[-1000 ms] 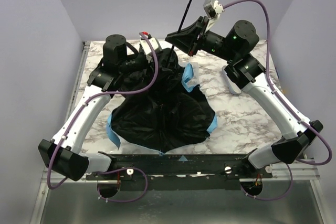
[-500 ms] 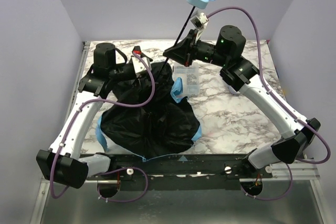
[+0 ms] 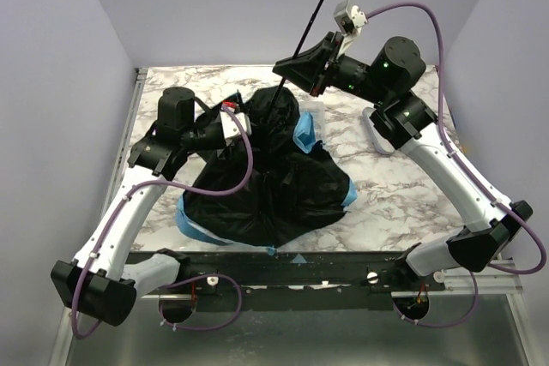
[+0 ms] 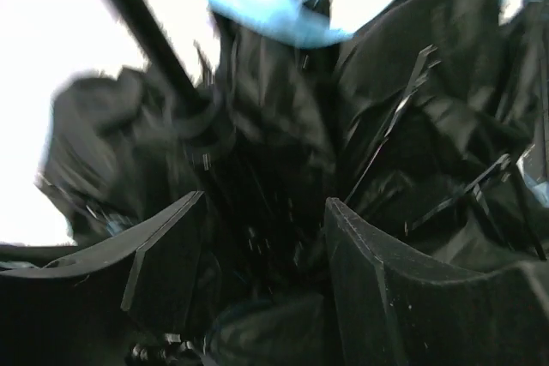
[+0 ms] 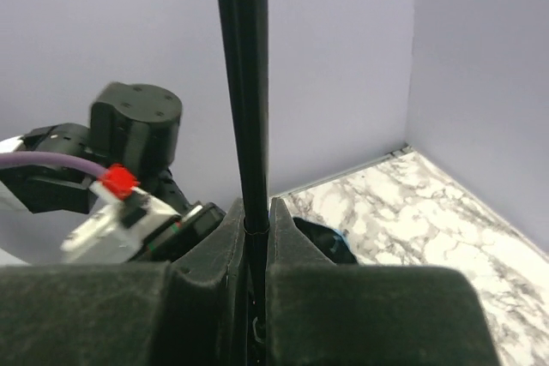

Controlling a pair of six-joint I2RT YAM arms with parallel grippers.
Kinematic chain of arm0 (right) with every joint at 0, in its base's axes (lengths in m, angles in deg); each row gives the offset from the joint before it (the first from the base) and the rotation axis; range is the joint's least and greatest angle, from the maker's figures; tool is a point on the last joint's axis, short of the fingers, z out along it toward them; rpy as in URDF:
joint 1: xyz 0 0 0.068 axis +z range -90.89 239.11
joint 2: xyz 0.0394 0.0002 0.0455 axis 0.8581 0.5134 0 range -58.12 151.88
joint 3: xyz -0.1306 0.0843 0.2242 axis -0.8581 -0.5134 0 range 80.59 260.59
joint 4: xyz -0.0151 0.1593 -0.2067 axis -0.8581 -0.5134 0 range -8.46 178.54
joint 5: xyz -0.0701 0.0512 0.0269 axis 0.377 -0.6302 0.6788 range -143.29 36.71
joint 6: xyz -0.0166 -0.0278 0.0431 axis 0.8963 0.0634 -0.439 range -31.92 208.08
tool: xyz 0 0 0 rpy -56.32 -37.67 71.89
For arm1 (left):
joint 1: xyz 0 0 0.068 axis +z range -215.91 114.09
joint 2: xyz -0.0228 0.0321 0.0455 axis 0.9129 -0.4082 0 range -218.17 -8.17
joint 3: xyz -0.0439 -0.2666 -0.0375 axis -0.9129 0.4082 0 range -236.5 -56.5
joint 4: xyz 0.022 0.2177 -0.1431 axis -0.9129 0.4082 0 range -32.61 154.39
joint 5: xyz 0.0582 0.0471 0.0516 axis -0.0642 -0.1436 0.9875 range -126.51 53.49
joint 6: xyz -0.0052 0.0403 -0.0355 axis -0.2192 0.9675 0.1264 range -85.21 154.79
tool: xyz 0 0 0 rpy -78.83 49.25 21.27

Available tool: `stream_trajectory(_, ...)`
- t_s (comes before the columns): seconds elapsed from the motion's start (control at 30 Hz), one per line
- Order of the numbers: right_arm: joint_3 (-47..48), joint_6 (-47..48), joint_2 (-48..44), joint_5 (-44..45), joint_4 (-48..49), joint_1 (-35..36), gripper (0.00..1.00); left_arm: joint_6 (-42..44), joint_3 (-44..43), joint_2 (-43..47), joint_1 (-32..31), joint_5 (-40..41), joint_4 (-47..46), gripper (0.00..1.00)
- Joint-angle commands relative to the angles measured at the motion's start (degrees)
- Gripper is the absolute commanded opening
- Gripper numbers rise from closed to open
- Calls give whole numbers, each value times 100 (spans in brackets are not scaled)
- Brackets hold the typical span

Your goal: Open the umbrella

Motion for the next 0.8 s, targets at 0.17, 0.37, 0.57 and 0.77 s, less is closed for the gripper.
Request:
stream_trajectory(0.17, 349, 55, -299, 66, 453, -57, 0, 603, 474, -420, 1152, 784, -16, 85)
stream_trajectory(0.37, 447, 428, -329, 584, 140, -52, 0, 740, 189, -752, 1815, 609, 38, 96)
stream_trajectory(0.57, 578, 587, -182, 1553, -202, -52, 0, -343, 105, -365, 1865, 250, -1153, 94)
stream_trajectory(0.77, 588, 259, -14, 2019, -462, -57, 0, -1044, 408, 360, 1506, 393, -2900, 88)
